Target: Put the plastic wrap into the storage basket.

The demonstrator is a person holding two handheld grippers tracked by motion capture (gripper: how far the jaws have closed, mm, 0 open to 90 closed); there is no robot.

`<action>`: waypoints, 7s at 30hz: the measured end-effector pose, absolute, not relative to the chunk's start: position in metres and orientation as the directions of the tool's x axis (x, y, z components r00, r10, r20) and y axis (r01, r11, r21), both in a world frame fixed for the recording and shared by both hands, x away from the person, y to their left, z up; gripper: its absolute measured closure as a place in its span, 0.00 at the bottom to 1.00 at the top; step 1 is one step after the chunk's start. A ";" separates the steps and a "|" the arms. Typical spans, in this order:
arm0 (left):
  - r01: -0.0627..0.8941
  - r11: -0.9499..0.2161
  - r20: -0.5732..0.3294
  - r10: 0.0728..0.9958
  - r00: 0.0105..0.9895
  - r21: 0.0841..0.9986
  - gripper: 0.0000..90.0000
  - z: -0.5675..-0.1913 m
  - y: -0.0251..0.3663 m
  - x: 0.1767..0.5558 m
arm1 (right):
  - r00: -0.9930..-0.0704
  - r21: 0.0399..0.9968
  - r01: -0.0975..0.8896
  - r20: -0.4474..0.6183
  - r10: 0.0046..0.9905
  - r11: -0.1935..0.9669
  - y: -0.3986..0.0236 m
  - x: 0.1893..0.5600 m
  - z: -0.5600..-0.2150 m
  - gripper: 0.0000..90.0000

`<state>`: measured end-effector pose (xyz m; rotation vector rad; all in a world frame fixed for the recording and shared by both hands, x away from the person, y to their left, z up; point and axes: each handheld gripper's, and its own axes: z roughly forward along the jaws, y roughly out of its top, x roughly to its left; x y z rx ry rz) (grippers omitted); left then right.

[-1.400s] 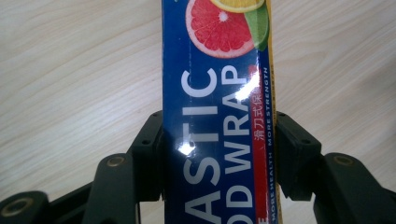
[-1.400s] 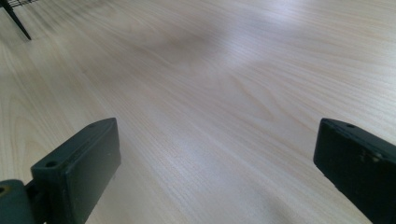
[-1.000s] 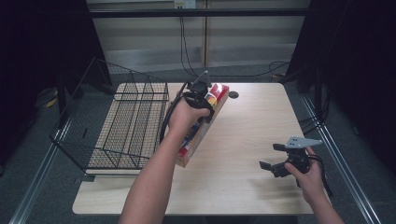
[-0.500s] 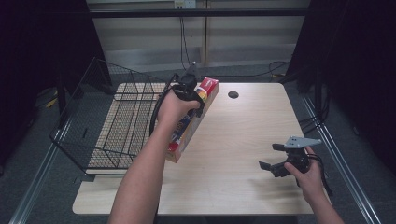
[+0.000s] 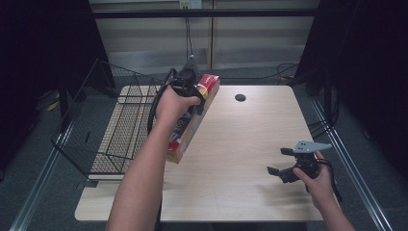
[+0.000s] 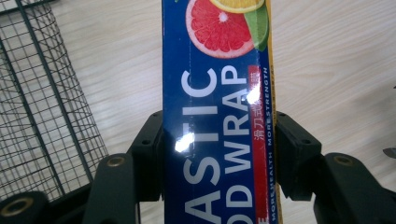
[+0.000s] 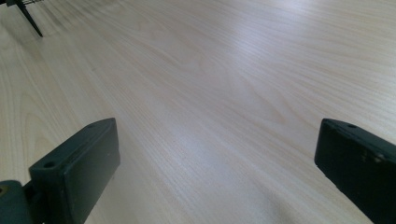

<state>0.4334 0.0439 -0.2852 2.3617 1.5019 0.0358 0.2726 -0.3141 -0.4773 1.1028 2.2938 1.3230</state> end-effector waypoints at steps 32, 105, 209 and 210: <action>0.909 -0.307 -0.143 0.923 0.357 0.282 0.50 -0.255 0.084 0.435 | -0.677 0.829 0.475 0.130 0.724 0.295 -0.316 0.273 -0.477 0.00; 0.945 -0.103 -0.138 0.979 0.152 0.309 0.50 -0.222 0.189 0.430 | -0.676 0.833 0.463 0.111 0.728 0.303 -0.313 0.272 -0.478 0.00; 0.960 0.093 -0.087 0.994 -0.072 0.265 0.49 -0.276 0.283 0.428 | -0.695 0.829 0.453 0.097 0.713 0.329 -0.309 0.270 -0.479 0.00; 0.960 0.088 -0.083 0.994 -0.068 0.265 0.49 -0.276 0.284 0.429 | -0.694 0.830 0.452 0.096 0.714 0.328 -0.309 0.270 -0.479 0.00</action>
